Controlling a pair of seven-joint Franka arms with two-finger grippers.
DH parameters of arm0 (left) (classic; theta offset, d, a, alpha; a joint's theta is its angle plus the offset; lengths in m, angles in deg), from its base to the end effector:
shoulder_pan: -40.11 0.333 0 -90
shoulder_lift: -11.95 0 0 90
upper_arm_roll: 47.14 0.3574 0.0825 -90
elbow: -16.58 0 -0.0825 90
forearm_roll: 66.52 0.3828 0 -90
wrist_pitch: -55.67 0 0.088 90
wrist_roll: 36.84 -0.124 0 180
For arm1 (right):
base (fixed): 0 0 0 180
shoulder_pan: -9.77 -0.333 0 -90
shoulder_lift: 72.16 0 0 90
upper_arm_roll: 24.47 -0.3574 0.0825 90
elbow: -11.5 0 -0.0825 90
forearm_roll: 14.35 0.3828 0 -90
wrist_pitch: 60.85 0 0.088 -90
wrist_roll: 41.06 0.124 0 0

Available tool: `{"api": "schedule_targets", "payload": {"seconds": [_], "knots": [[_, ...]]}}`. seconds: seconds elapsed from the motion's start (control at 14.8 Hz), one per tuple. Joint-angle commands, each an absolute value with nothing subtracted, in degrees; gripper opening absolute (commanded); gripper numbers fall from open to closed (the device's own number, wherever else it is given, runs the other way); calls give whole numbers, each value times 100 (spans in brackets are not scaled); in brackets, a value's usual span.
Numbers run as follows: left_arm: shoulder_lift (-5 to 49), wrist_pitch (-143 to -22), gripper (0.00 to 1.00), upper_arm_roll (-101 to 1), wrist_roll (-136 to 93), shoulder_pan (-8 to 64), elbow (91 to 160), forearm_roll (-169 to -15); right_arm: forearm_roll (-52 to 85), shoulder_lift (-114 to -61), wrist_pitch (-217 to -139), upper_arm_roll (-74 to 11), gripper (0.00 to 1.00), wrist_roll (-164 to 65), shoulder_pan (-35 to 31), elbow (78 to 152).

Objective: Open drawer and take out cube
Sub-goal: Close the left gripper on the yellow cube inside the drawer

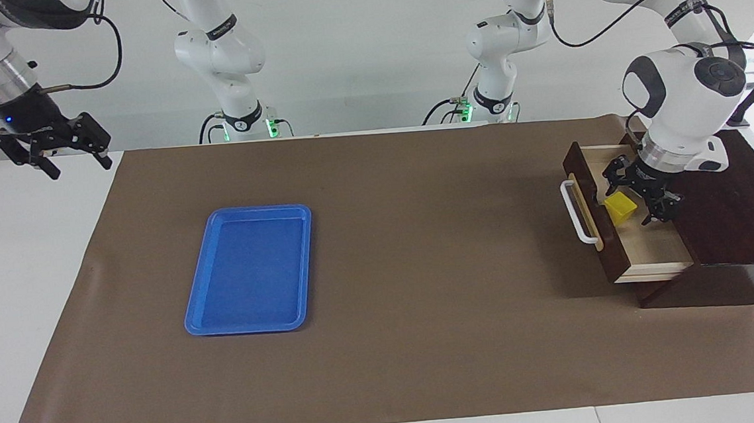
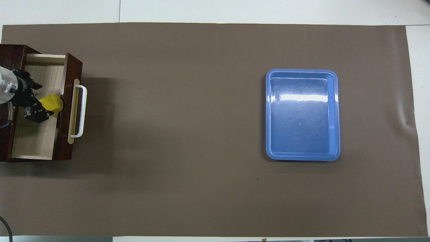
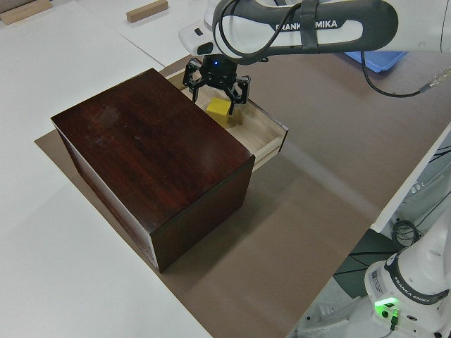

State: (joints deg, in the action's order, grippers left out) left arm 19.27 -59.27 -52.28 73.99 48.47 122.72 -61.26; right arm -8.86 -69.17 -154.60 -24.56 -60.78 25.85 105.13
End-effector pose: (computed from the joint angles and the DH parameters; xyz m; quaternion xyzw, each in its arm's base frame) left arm 0.6011 0.0428 0.4791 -0.5592 -0.8282 -0.0370 0.0107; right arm 0.5242 -0.1384 0.6539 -0.9980 -0.0307 -0.0405 0.0372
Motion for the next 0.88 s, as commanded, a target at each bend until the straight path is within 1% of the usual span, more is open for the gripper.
{"api": "schedule_targets", "payload": {"seconds": [0.0, 0.27, 0.54, 0.81], "knots": [[1713, -6009, 100, -5232, 7320, 4985, 12512, -6177, -864, -6900, -15384, -2526, 100, -5935, 2603, 10484], [1696, -6000, 100, -5232, 7240, 5030, 12521, -6177, -890, -6865, -15323, -2518, 100, -5785, 2594, 10598], [1696, -6000, 100, -5232, 7232, 5030, 12521, -6177, -882, -6891, -15349, -2570, 100, -5100, 2454, 10704], [1670, -6009, 100, -5241, 7240, 5030, 12608, -6186, -846, -6926, -15376, -2597, 100, -5046, 2392, 10748]]}}
